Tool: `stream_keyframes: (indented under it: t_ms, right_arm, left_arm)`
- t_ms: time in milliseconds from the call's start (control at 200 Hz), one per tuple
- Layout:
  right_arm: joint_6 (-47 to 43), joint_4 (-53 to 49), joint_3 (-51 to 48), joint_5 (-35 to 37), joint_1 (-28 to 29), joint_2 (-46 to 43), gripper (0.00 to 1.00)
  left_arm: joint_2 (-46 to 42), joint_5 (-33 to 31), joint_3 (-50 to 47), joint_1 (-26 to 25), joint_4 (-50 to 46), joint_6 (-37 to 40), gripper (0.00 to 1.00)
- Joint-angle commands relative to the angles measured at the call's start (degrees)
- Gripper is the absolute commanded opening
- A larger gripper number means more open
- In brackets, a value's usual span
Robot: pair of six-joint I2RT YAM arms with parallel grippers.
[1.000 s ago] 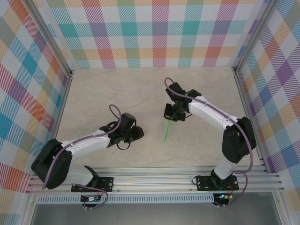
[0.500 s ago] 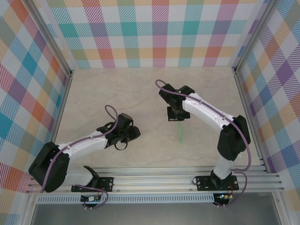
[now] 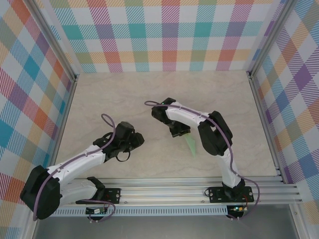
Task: Fold a paper plane with a square sheet of paper (pick it up from the middle)
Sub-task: Turn over the paper at the center of the table.
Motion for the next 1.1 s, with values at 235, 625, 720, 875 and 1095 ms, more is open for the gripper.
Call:
stream_keyframes:
  t_ms: [235, 625, 720, 875, 1095]
  right_arm:
    - [-1.5, 13.5, -1.2, -20.3, 2.7, 0.0, 0.29]
    - [-1.3, 36.8, -22.6, -35.3, -4.7, -30.6, 0.99]
    - [-0.2, 44.2, -32.6, -40.8, -10.1, -39.6, 0.96]
    - [-2.2, 57.8, -50.0, -46.3, -16.4, -50.7, 0.93]
    - [-3.9, 56.6, -57.5, -53.7, -19.1, -54.5, 0.68]
  left_arm:
    - [-8.2, -3.7, -2.7, 1.1, -5.7, -1.1, 0.46]
    - [-6.9, -1.2, -0.2, 1.7, -5.3, -1.0, 0.49]
    - [-4.9, 2.1, 0.2, 1.7, -2.9, -0.5, 0.50]
    - [-0.5, 7.6, 0.2, 1.6, 2.5, -1.2, 0.50]
    - [4.7, 9.8, 0.1, 0.9, 7.3, -2.9, 0.51]
